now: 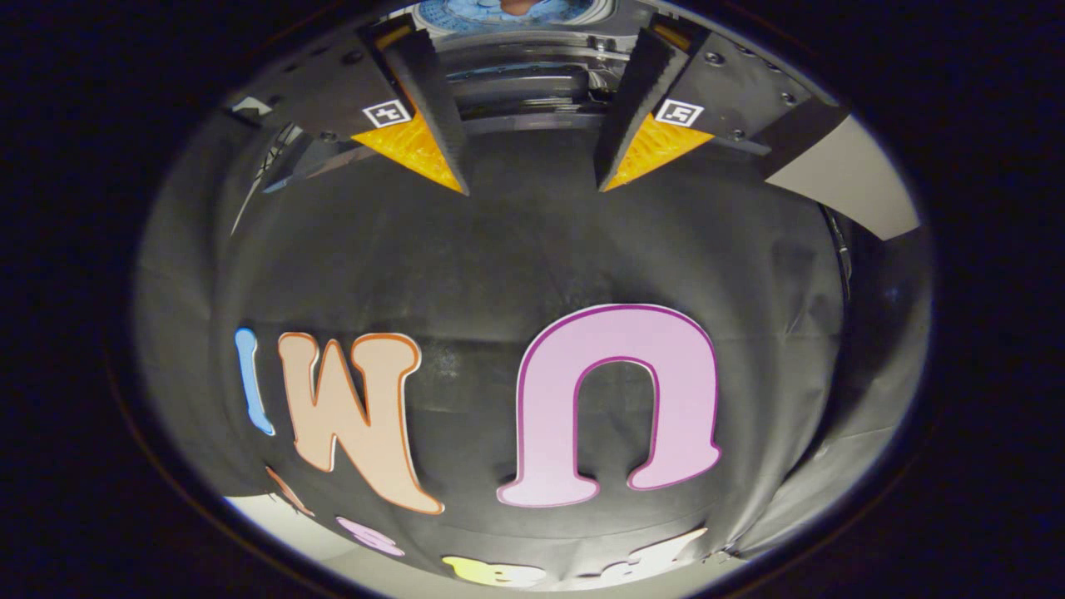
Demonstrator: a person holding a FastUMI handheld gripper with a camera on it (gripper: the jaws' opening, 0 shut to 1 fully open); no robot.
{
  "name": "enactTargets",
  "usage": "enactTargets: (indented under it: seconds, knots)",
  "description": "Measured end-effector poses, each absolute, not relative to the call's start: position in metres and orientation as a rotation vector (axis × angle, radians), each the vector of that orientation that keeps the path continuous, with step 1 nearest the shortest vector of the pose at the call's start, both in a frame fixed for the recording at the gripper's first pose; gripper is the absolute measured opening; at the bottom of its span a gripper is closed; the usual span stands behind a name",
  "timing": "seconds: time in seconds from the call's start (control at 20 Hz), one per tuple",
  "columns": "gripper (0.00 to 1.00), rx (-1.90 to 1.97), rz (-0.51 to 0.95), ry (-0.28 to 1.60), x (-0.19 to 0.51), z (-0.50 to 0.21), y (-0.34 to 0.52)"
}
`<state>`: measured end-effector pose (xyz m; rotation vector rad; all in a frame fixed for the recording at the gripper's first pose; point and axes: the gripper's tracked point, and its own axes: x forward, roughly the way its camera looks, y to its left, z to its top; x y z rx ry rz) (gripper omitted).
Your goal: Put the clothes into the washing machine and then close the washing machine lid.
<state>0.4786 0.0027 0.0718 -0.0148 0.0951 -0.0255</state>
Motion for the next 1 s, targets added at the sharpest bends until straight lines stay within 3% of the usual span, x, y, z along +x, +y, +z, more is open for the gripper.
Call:
enactTargets:
  seconds: [1.0]
  knots:
    - [0.90,-0.005,-0.055,0.043,0.4776,0.0762,0.0020]
